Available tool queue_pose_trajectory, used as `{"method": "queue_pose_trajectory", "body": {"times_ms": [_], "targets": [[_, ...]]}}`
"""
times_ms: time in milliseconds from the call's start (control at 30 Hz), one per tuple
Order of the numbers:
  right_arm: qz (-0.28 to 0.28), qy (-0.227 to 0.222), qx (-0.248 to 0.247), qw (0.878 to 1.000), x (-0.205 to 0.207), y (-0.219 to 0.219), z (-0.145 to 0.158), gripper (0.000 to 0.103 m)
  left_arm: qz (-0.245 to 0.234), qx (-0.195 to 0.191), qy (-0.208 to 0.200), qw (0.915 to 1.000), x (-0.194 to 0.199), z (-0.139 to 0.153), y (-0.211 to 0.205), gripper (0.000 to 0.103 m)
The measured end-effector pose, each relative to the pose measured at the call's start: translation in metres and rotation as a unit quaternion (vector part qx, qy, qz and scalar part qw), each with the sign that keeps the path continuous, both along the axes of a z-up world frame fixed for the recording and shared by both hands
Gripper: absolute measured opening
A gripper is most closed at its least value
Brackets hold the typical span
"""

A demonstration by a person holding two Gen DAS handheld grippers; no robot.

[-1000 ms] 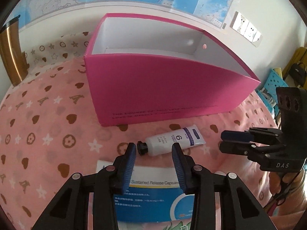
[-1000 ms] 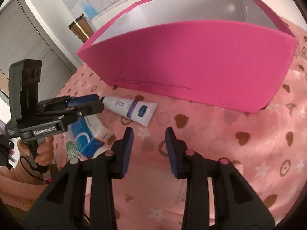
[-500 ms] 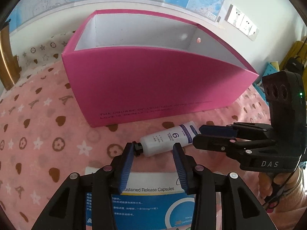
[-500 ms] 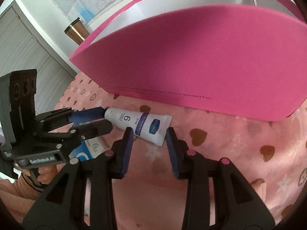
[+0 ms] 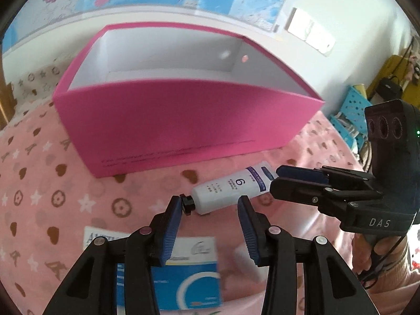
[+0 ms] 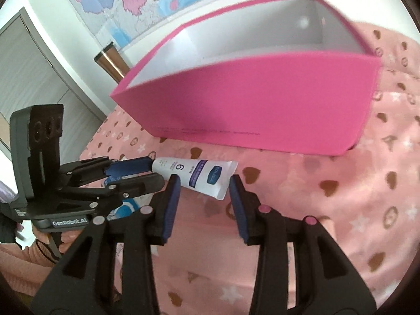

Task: Organize rigid objects
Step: 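Carry the white tube into the magenta box and open the left gripper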

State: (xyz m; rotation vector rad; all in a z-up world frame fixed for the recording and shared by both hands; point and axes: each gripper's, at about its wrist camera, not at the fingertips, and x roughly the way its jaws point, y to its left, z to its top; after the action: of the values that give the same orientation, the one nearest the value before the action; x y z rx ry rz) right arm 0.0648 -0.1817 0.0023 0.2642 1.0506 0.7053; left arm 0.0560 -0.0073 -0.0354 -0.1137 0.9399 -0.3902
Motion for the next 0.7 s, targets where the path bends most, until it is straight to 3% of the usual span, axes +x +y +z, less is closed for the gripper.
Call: {"method": "queue_pose_trajectory", "body": {"times_ms": [300,533,700], "targets": [[-0.027,-0.059,-0.007,0.998,-0.013,-0.027,0.046,0.042,-0.027,-0.01,-0.059,0.9979,-0.001,0.049,-0.021,0.044],[-0.049,-0.111,-0.001,0.993,0.003,-0.041,0.082,0.042,-0.038,-0.008,-0.115,0.9926,0.018,0.092,-0.034,0.047],[-0.061,-0.124,-0.009,0.99,0.027,-0.043,0.09,0.042,-0.04,-0.007,-0.109,0.9932,0.048,0.095,-0.04,0.047]]}}
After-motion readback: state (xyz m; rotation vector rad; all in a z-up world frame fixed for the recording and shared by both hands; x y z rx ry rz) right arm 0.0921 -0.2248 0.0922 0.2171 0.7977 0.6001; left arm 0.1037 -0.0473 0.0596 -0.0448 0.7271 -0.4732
